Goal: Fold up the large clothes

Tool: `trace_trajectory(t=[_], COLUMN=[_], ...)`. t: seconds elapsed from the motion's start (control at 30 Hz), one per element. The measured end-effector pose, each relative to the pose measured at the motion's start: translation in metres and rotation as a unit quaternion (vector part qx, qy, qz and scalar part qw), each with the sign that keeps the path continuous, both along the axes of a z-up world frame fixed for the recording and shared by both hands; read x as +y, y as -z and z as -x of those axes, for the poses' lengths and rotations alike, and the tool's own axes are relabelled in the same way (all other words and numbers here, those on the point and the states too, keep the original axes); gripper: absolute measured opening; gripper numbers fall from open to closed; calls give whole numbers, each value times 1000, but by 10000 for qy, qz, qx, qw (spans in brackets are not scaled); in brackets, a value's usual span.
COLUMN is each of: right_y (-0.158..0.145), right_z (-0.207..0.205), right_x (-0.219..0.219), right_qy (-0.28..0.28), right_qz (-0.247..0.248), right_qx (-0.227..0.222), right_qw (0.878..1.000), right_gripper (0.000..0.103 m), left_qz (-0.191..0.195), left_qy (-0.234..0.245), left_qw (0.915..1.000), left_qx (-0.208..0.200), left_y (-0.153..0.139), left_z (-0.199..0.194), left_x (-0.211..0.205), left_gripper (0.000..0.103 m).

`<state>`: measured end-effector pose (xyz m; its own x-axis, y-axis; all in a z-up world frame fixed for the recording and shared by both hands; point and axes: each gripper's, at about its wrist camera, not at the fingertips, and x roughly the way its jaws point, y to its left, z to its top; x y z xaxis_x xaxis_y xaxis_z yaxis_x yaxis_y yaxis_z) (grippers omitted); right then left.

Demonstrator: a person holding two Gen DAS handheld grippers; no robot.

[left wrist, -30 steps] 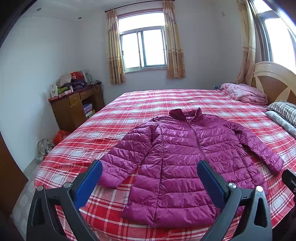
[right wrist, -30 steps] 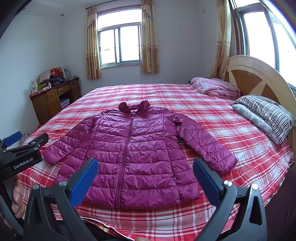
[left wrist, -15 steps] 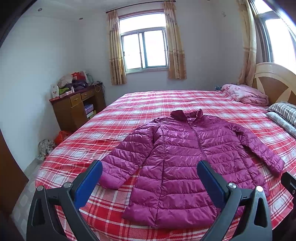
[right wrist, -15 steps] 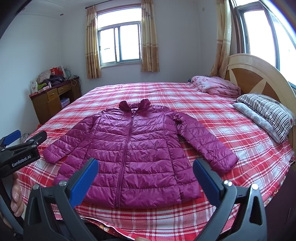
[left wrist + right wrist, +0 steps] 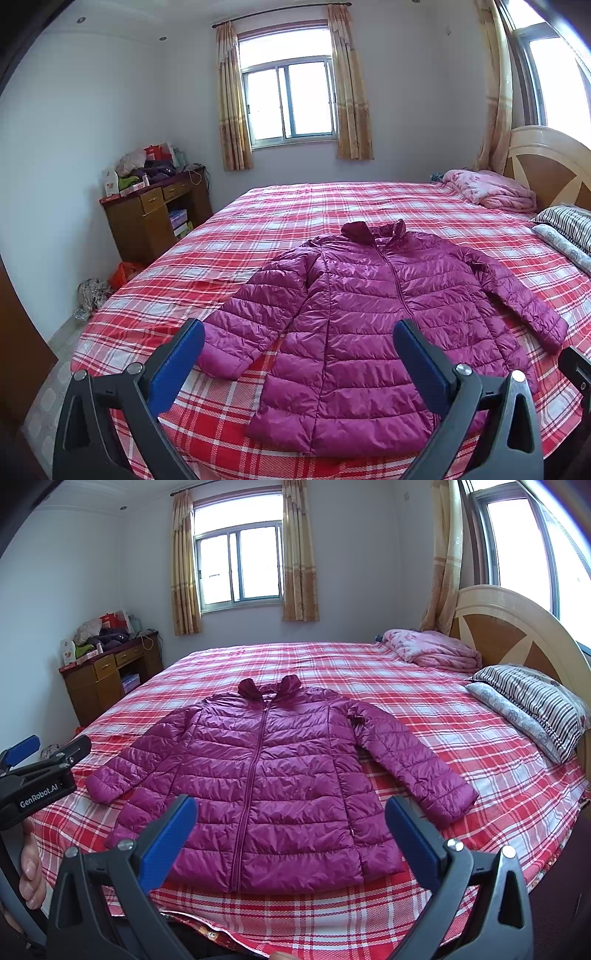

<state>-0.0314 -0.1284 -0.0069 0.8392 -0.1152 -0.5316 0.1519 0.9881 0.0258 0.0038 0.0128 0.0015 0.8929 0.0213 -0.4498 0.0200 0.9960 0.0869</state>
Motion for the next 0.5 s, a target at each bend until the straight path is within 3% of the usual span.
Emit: trace_trajectory(t=[0.5], right_y=[3], right_z=[0], right_x=[0], right_qy=[-20], right_qz=[-7], right_qx=[15], right_qw=[10000], right_gripper=[103], left_qz=[1], left_qy=[-4], left_qw=[10000], left_qx=[-9], left_y=[0], left_z=[1], left_x=[0], left_gripper=[102])
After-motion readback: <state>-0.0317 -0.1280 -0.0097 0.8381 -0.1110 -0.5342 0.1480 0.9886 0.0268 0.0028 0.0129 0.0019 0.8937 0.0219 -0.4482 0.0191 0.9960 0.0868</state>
